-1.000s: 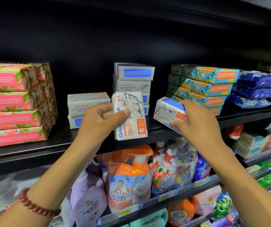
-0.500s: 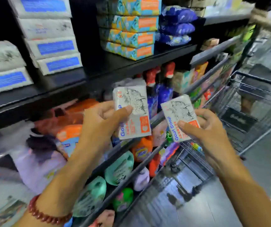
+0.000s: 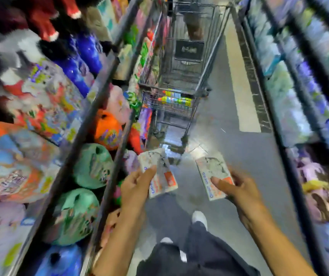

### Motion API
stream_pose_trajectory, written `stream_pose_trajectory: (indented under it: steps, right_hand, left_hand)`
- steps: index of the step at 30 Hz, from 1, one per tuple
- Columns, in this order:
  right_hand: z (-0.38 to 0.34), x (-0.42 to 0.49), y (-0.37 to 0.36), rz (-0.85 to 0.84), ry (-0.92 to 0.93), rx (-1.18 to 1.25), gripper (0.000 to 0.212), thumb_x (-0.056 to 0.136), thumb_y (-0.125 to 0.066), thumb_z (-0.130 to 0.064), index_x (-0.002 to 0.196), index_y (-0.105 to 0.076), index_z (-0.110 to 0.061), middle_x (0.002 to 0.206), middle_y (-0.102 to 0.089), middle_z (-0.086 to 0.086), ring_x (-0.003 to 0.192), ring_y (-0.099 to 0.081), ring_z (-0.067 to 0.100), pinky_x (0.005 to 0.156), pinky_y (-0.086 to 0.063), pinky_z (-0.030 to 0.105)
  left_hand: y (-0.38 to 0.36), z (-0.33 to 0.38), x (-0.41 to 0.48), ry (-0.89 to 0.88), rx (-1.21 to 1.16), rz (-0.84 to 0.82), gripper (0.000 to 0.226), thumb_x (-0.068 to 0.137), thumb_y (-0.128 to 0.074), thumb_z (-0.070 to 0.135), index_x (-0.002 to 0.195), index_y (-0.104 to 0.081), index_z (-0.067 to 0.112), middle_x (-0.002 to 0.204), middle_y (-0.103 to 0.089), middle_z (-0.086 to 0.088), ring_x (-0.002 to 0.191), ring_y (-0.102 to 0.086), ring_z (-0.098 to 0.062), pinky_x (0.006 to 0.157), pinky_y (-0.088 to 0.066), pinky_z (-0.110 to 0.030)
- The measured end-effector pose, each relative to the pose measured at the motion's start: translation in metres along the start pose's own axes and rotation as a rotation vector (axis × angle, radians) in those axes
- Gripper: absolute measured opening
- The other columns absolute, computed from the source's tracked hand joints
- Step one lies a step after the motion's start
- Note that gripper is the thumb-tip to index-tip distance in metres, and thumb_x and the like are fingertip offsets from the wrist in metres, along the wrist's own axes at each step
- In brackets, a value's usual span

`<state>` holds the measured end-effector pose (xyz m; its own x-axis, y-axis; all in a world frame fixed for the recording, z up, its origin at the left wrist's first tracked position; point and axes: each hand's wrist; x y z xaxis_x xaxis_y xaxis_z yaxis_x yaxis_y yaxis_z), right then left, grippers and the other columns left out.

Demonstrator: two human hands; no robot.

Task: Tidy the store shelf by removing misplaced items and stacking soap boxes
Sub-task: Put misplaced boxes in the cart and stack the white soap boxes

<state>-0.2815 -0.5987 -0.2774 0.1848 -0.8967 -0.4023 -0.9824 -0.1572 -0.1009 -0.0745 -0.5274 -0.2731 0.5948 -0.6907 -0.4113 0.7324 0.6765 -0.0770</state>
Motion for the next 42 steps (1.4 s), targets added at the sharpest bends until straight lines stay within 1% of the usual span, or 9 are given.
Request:
stream_pose_trajectory:
  steps: [3,7,11,16,22,28,32,37,42]
  right_hand:
    - [0.015,-0.014,0.036,0.099,-0.049,0.068,0.026,0.076,-0.067,0.006,0.101,-0.066,-0.001,0.083,-0.073,0.012,0.066,-0.065,0.016,0.056,-0.052,0.023]
    - [0.018,-0.017,0.084,0.208,-0.085,0.186,0.024,0.077,-0.065,0.008,0.098,-0.065,-0.004,0.076,-0.073,0.003,0.059,-0.066,0.011,0.050,-0.051,0.019]
    - [0.013,0.001,0.134,0.286,-0.069,0.246,0.024,0.077,-0.064,0.011,0.096,-0.065,-0.004,0.074,-0.073,0.003,0.059,-0.067,0.012,0.051,-0.052,0.021]
    - [-0.006,0.042,0.206,0.279,-0.037,0.249,0.022,0.077,-0.064,0.009,0.091,-0.065,-0.007,0.076,-0.073,0.005,0.062,-0.067,0.013,0.054,-0.053,0.021]
    - [-0.034,0.108,0.269,0.276,-0.052,0.275,0.025,0.074,-0.067,0.005,0.096,-0.064,-0.006,0.086,-0.074,0.009,0.070,-0.069,0.016,0.057,-0.053,0.022]
    - [-0.064,0.195,0.299,0.237,-0.080,0.258,0.024,0.074,-0.066,0.004,0.096,-0.063,-0.006,0.089,-0.073,0.010,0.072,-0.069,0.016,0.058,-0.055,0.023]
    - [-0.087,0.270,0.310,0.222,-0.092,0.261,0.030,0.070,-0.069,-0.002,0.099,-0.063,-0.005,0.095,-0.072,0.013,0.080,-0.069,0.024,0.065,-0.057,0.030]
    - [-0.132,0.378,0.316,0.237,-0.101,0.218,0.048,0.058,-0.082,-0.017,0.100,-0.063,-0.006,0.100,-0.070,0.018,0.083,-0.068,0.028,0.068,-0.057,0.035]
    - [-0.190,0.478,0.320,0.201,-0.085,0.166,0.045,0.064,-0.078,-0.002,0.105,-0.062,-0.007,0.099,-0.071,0.013,0.087,-0.068,0.026,0.070,-0.057,0.032]
  left_hand:
    - [-0.026,-0.025,-0.003,0.061,0.050,-0.059,0.056,0.056,-0.074,0.050,0.088,-0.063,0.005,0.079,-0.060,-0.015,0.076,-0.055,-0.024,0.071,-0.043,-0.040]
    - [-0.077,-0.038,-0.011,0.156,0.074,-0.140,0.017,0.079,-0.072,0.020,0.081,-0.068,0.003,0.077,-0.071,-0.014,0.067,-0.066,-0.023,0.069,-0.050,-0.035]
    - [-0.139,-0.048,-0.010,0.176,0.108,-0.225,0.030,0.082,-0.070,0.017,0.096,-0.065,-0.009,0.091,-0.070,-0.023,0.077,-0.065,-0.027,0.070,-0.051,-0.034]
    - [-0.230,-0.061,-0.001,0.182,0.124,-0.229,0.025,0.087,-0.062,0.015,0.097,-0.067,-0.007,0.093,-0.071,-0.023,0.079,-0.068,-0.030,0.073,-0.055,-0.037]
    - [-0.311,-0.056,0.022,0.198,0.096,-0.218,0.036,0.072,-0.069,0.028,0.092,-0.070,-0.002,0.093,-0.072,-0.020,0.088,-0.069,-0.032,0.084,-0.052,-0.042]
    - [-0.373,-0.050,0.081,0.249,0.089,-0.089,0.015,0.085,-0.066,0.018,0.078,-0.072,0.005,0.089,-0.072,-0.020,0.077,-0.069,-0.028,0.084,-0.053,-0.046]
    - [-0.422,-0.034,0.138,0.210,0.107,-0.128,0.019,0.089,-0.061,0.017,0.082,-0.071,0.002,0.089,-0.072,-0.019,0.081,-0.068,-0.030,0.077,-0.055,-0.039]
    - [-0.491,0.002,0.226,0.166,0.103,-0.154,0.019,0.089,-0.061,0.015,0.076,-0.068,0.004,0.068,-0.072,-0.008,0.058,-0.066,-0.014,0.058,-0.054,-0.025]
    - [-0.547,0.045,0.301,0.134,0.103,-0.149,0.025,0.082,-0.071,0.027,0.077,-0.071,0.002,0.078,-0.071,-0.018,0.071,-0.064,-0.026,0.077,-0.051,-0.047]
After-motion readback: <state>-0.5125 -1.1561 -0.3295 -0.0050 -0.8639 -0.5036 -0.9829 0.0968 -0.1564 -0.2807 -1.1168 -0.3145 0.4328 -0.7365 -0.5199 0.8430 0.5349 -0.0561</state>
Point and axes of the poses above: each hand's wrist, its own x-axis towards the middle knuckle, its own y-axis out of the back of the hand, z = x × y
